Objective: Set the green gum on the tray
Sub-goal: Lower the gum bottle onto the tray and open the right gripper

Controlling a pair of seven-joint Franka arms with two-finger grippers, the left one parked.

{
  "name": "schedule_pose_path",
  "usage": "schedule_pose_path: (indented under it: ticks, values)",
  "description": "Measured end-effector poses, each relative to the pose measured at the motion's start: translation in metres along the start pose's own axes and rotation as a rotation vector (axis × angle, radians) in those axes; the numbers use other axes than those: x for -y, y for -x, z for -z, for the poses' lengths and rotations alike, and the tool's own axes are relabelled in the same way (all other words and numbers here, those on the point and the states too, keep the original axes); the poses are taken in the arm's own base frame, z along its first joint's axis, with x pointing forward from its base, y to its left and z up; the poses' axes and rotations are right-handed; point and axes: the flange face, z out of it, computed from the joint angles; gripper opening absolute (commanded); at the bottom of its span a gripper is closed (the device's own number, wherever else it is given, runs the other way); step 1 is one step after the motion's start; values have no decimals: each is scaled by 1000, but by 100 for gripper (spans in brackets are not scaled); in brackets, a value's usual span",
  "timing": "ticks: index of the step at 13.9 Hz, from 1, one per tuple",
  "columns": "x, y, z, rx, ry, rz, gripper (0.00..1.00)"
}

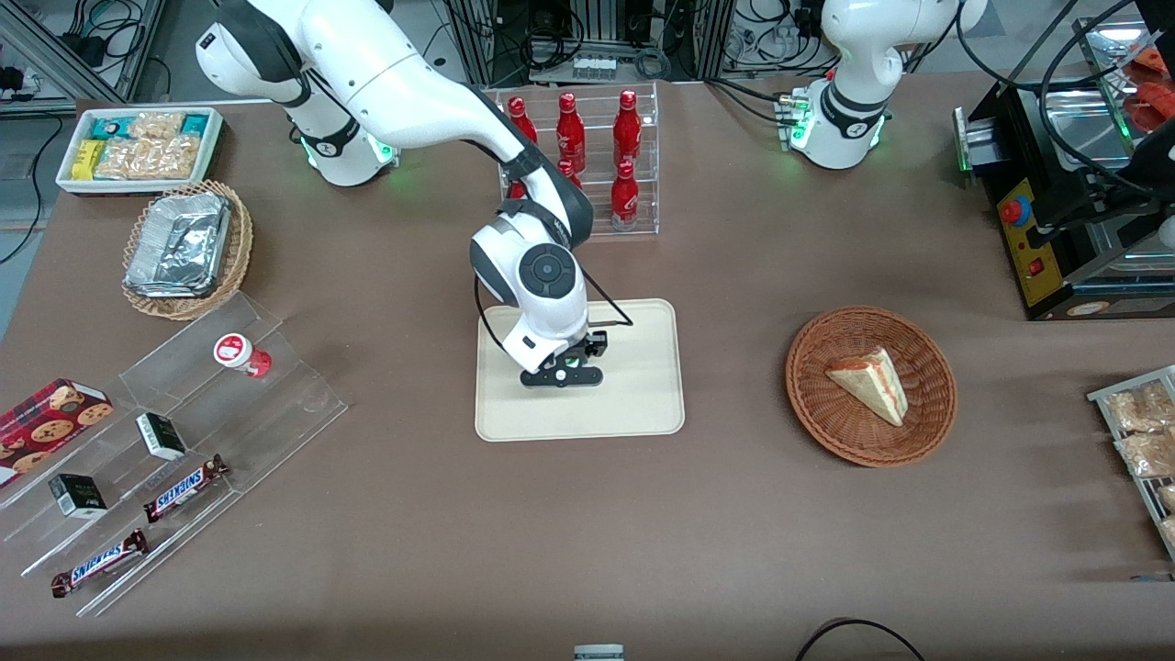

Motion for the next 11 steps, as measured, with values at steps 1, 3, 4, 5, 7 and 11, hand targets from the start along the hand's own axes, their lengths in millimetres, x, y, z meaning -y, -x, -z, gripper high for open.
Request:
schedule_pose_path:
  ticks: [1, 3, 4, 5, 7, 11]
  values:
    - [0, 0, -1, 0, 0, 0, 62]
    - [0, 0, -3, -2, 0, 0, 100]
    - [0, -1, -4, -5, -1, 1, 100]
    - [0, -1, -5, -11, 1, 5, 100]
    - [1, -2, -5, -23, 6, 15, 100]
    - [2, -4, -2, -38, 12, 31, 100]
